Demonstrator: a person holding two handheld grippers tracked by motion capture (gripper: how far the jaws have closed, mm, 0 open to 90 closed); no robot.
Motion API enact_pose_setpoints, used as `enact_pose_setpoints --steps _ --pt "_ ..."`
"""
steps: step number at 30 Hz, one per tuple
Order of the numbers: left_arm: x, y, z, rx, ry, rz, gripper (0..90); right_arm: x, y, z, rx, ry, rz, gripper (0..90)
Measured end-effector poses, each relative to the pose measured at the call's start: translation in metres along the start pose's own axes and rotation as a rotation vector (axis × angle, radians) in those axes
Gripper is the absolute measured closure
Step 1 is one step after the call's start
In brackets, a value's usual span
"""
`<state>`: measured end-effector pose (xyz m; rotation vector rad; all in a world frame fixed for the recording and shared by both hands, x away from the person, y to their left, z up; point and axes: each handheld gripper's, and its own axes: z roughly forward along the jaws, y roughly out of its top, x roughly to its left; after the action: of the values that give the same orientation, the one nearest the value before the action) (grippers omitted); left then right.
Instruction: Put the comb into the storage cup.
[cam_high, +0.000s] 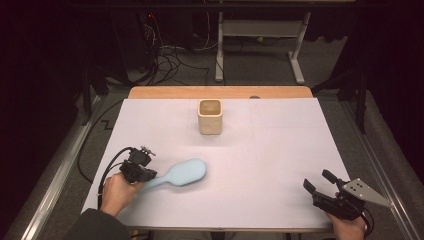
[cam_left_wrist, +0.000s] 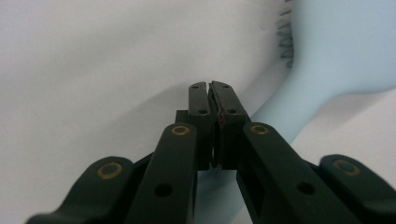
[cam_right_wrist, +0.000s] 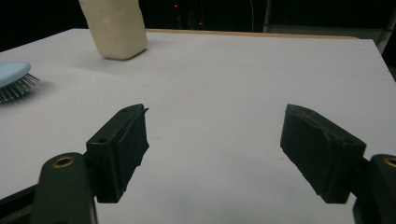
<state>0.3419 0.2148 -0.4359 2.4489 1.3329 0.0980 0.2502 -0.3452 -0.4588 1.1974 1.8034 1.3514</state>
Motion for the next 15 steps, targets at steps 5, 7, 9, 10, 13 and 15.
enact_pose_setpoints --steps 5,7,9,10,13,15 --pt "-0.004 -0.007 0.0 -0.008 -0.029 0.0 87.2 0.0 0.0 0.001 0.001 0.003 0.003 23.7" --pt "-0.005 -0.009 -0.001 -0.009 -0.034 -0.001 87.1 0.0 0.0 0.001 0.003 0.003 0.001 23.7" --pt "-0.008 -0.012 0.0 -0.017 -0.043 -0.001 87.1 0.0 0.0 0.001 0.003 0.004 0.0 23.7" --pt "-0.008 -0.012 0.0 -0.018 -0.047 0.002 87.1 0.0 0.0 0.001 0.003 0.004 0.002 23.8" --pt "-0.011 -0.015 -0.001 -0.029 -0.058 0.002 87.0 0.0 0.0 0.002 0.002 0.005 0.003 23.8" --pt "-0.014 -0.017 -0.002 -0.034 -0.064 0.006 86.8 0.001 0.0 0.002 0.002 0.006 0.002 23.7"
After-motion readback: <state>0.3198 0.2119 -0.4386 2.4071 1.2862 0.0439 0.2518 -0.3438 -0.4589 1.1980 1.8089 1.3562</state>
